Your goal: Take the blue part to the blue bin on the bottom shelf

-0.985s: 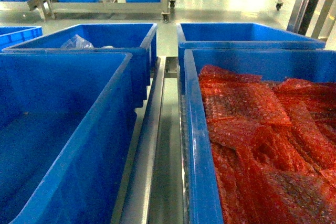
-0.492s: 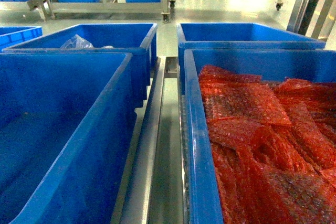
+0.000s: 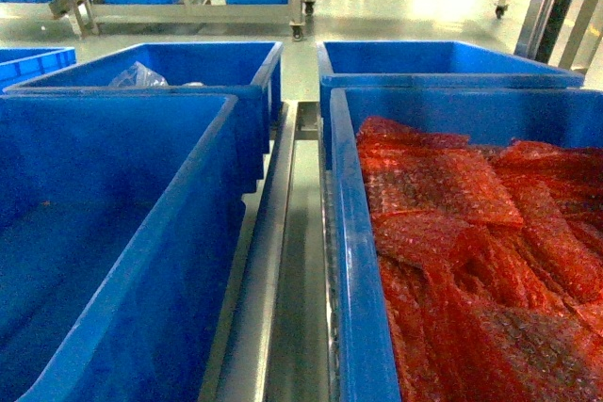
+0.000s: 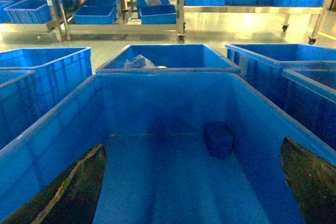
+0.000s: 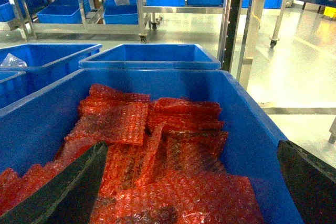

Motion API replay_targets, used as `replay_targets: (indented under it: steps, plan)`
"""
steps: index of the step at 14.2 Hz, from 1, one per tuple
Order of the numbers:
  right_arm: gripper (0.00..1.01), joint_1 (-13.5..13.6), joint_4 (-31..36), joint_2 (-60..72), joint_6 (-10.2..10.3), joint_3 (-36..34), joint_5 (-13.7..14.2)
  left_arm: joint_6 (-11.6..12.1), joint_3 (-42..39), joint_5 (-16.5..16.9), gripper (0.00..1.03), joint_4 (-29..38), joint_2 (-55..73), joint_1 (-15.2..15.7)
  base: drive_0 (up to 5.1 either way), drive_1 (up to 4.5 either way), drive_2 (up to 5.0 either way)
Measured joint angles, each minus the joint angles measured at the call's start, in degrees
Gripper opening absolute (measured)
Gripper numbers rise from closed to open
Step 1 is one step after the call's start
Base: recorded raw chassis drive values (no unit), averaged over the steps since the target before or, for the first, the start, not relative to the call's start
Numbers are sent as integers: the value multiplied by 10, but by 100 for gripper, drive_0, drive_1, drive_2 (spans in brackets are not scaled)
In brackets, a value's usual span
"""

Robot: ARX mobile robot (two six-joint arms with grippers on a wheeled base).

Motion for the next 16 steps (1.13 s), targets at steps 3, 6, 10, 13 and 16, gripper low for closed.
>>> replay_targets:
  steps: [3, 6, 10, 13, 16]
  plan:
    - [98, 0, 0, 0, 0, 0, 0, 0, 0, 0, 98, 0, 0, 0, 0, 0, 0]
    - [98, 0, 0, 0, 0, 0, 0, 0, 0, 0, 98, 0, 0, 0, 0, 0, 0]
    - [98, 0, 0, 0, 0, 0, 0, 0, 0, 0, 98, 0, 0, 0, 0, 0, 0]
    - [98, 0, 0, 0, 0, 0, 0, 0, 0, 0, 98, 0, 0, 0, 0, 0, 0]
    - [98, 0, 0, 0, 0, 0, 0, 0, 0, 0, 98, 0, 0, 0, 0, 0, 0]
